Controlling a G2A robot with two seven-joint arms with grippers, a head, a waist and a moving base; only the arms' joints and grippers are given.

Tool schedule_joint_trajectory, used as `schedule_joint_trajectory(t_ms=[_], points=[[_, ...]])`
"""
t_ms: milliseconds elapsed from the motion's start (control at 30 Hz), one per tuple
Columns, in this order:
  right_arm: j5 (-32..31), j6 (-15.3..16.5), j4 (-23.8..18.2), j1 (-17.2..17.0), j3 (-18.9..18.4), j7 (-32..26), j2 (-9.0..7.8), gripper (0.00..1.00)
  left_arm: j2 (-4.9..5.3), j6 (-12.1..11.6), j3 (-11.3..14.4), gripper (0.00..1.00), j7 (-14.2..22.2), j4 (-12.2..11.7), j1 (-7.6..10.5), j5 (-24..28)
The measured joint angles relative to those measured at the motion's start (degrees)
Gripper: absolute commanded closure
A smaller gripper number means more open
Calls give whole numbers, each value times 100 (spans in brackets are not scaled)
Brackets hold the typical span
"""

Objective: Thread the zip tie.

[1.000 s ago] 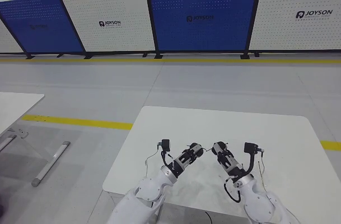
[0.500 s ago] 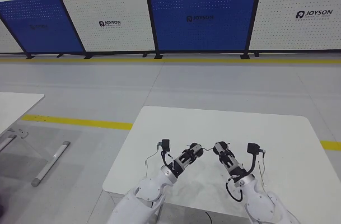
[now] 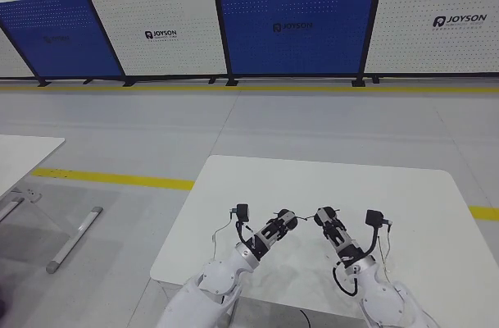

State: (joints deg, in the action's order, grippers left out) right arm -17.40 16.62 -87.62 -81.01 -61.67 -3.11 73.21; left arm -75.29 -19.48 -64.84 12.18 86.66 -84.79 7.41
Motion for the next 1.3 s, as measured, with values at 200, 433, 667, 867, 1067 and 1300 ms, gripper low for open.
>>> schedule_joint_trajectory(t_ms=[200,433,667,867,1067,1300], points=[[-168,-217,-94,-123,-114,202,-9,100,0,0,0,100,0,0,0,0],[-168,-214,-113,-129,-106,200,-6,100,0,0,0,100,0,0,0,0],[-234,-182,-193,-182,-86,174,11,100,0,0,0,100,0,0,0,0],[-233,-138,-212,-201,-121,142,19,100,0,0,0,100,0,0,0,0],[-216,-62,-301,-297,-225,160,13,100,0,0,0,100,0,0,0,0],[-825,-316,-425,-415,-166,473,27,100,0,0,0,100,0,0,0,0]])
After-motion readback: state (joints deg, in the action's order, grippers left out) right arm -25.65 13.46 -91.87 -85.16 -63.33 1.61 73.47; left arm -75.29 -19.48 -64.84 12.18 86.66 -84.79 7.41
